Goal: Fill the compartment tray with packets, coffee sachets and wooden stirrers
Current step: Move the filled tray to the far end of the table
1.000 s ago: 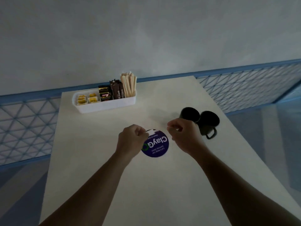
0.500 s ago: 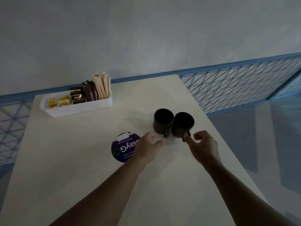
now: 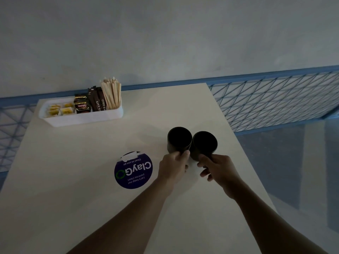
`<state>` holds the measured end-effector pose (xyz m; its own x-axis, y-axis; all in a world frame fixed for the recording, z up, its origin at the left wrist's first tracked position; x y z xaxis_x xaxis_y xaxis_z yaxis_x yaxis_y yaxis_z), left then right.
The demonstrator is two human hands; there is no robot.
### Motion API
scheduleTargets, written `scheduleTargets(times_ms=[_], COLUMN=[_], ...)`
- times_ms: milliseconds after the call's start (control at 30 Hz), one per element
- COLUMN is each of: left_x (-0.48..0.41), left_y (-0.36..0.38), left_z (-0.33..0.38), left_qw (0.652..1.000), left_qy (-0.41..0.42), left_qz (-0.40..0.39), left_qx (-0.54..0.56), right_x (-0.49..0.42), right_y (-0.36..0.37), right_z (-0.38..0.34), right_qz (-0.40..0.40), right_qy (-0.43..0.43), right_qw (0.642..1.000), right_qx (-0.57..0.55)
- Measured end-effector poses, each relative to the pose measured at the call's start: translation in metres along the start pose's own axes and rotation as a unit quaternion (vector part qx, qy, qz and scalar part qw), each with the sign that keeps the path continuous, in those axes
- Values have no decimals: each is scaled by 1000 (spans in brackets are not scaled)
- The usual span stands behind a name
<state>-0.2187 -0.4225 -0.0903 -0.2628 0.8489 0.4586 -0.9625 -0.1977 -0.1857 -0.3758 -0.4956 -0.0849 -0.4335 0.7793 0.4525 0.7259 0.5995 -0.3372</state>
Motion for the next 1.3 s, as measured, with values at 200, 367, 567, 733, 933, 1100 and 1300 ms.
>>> scheduleTargets(times_ms=[200, 367, 567, 733, 933, 1100, 1300], left_x=[-7, -17, -36, -59, -88, -105, -118], left_y=[-9, -40, -98, -137, -168, -177, -179], left_z=[5, 20, 42, 48, 40, 33, 30], left_qw=[999, 996, 993, 990, 985, 983, 983], left_qy=[14, 28, 34, 22, 4, -6, -14], left_qz=[40, 69, 103, 127, 144, 148, 146], left_qx=[19, 57, 45, 57, 91, 104, 108], right_x=[-20, -48, -96, -133, -172, -193, -201], right_y=[0, 9, 32, 52, 74, 84, 88], right_z=[-11, -36, -74, -107, -135, -142, -144], right_qz=[-7, -18, -39, -49, -64, -62, -41], right_qy=[-22, -38, -48, -63, -68, -64, -62], right_qw=[999, 999, 998, 997, 995, 994, 993], right_qx=[-33, -32, -28, -6, 32, 58, 89])
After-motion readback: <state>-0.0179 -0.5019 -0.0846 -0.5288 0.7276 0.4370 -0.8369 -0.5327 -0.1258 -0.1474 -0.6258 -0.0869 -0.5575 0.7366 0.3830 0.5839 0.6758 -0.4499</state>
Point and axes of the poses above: each hand's wrist, its own x-axis away from the middle knuckle, its own y-axis out of the palm, z = x × y, the point moved 8 cm from there along -x, towards the middle knuckle, and after that the axes turned 11 degrees about -z, right-handed, at the moved point
